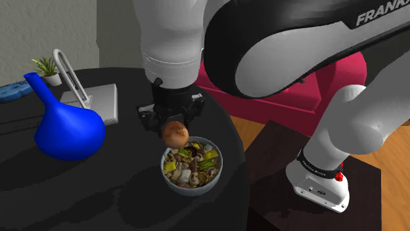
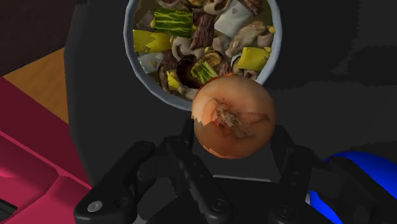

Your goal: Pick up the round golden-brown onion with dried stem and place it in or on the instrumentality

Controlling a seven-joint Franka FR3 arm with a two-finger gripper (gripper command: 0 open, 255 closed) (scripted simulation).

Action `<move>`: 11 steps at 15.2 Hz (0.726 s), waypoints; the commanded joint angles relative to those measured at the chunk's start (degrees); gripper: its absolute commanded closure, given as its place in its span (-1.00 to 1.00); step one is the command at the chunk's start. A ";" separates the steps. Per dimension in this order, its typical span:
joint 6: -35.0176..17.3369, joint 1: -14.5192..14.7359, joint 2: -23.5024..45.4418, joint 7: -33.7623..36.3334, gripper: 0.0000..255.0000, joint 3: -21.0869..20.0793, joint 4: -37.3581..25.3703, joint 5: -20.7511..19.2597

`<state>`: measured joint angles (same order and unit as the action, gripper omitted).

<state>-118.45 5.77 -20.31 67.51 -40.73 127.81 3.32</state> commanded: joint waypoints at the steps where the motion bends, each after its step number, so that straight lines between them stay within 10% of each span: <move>1: 0.82 2.21 -4.34 -0.18 1.00 0.59 3.02 2.77; 11: -4.29 4.92 -7.57 1.11 1.00 -0.69 11.18 5.60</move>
<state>-121.87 10.79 -28.27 68.44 -41.11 138.11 8.94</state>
